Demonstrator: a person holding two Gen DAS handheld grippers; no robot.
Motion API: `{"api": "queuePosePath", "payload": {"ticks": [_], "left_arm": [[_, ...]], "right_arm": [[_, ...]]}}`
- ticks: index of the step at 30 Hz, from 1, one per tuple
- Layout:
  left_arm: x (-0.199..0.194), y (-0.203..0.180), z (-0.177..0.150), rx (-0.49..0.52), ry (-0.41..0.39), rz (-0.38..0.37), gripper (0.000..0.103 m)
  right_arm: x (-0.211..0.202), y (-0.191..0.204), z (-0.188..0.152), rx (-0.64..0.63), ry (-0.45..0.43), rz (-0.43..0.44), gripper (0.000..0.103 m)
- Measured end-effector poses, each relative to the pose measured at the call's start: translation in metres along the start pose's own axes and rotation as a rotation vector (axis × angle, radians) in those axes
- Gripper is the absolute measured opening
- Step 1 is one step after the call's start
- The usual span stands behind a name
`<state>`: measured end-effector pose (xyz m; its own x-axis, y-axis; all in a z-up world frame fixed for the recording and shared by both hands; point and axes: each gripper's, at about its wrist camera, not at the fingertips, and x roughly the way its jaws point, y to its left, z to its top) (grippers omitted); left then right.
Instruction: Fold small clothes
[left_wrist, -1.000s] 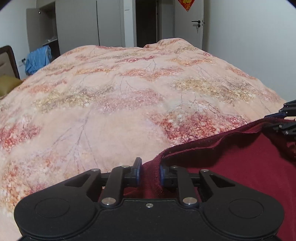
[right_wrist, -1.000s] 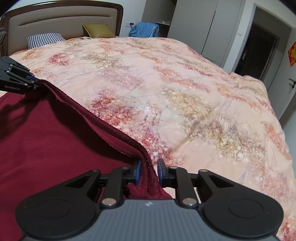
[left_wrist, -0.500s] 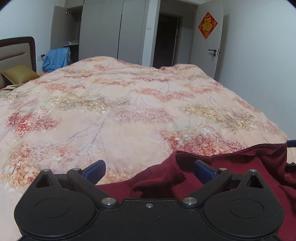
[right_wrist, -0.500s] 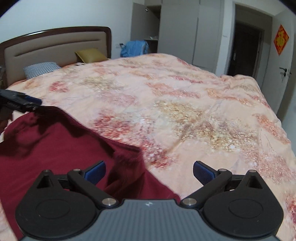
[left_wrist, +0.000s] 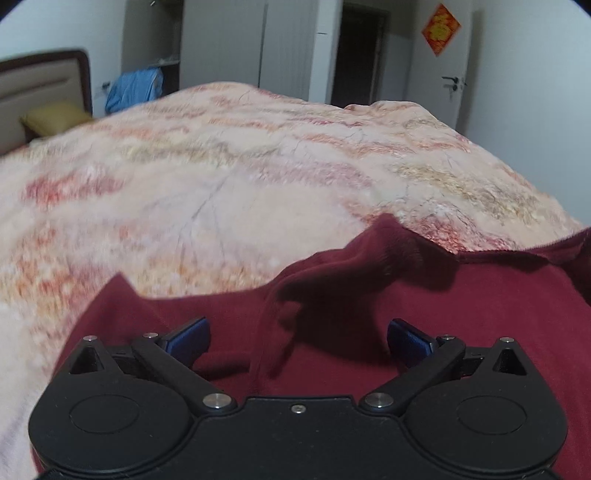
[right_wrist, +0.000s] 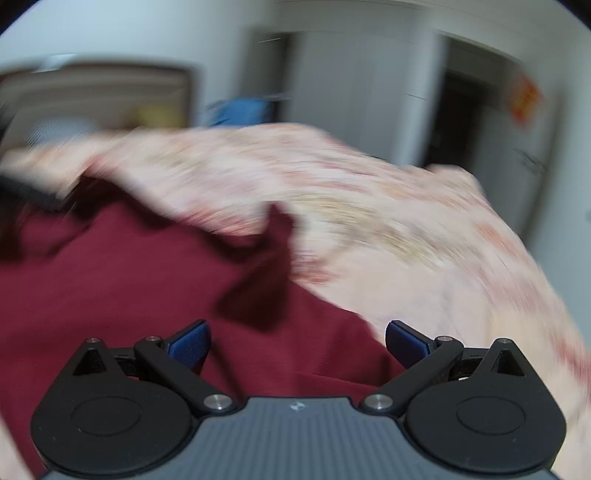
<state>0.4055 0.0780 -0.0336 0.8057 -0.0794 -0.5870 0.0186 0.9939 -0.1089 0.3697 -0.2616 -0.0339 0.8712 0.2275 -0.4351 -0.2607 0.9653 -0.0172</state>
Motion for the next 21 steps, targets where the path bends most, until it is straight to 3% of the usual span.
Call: {"api": "queuePosePath", "payload": {"ticks": [3, 6, 13, 21], "left_arm": [[0.002, 0.008, -0.003, -0.053, -0.013, -0.030, 0.102], [0.001, 0.008, 0.000, -0.058, -0.008, -0.034, 0.102], [-0.006, 0.026, 0.020, -0.166, -0.081, -0.027, 0.102], [0.021, 0.033, 0.024, -0.204, 0.016, 0.048, 0.102]], "right_arm": [[0.003, -0.036, -0.014, 0.278, -0.005, -0.071, 0.103], [0.005, -0.057, -0.027, 0.406, -0.023, -0.026, 0.102], [0.004, -0.046, -0.025, 0.341, -0.017, -0.040, 0.103], [-0.046, -0.027, -0.035, 0.229, -0.046, -0.076, 0.103]]}}
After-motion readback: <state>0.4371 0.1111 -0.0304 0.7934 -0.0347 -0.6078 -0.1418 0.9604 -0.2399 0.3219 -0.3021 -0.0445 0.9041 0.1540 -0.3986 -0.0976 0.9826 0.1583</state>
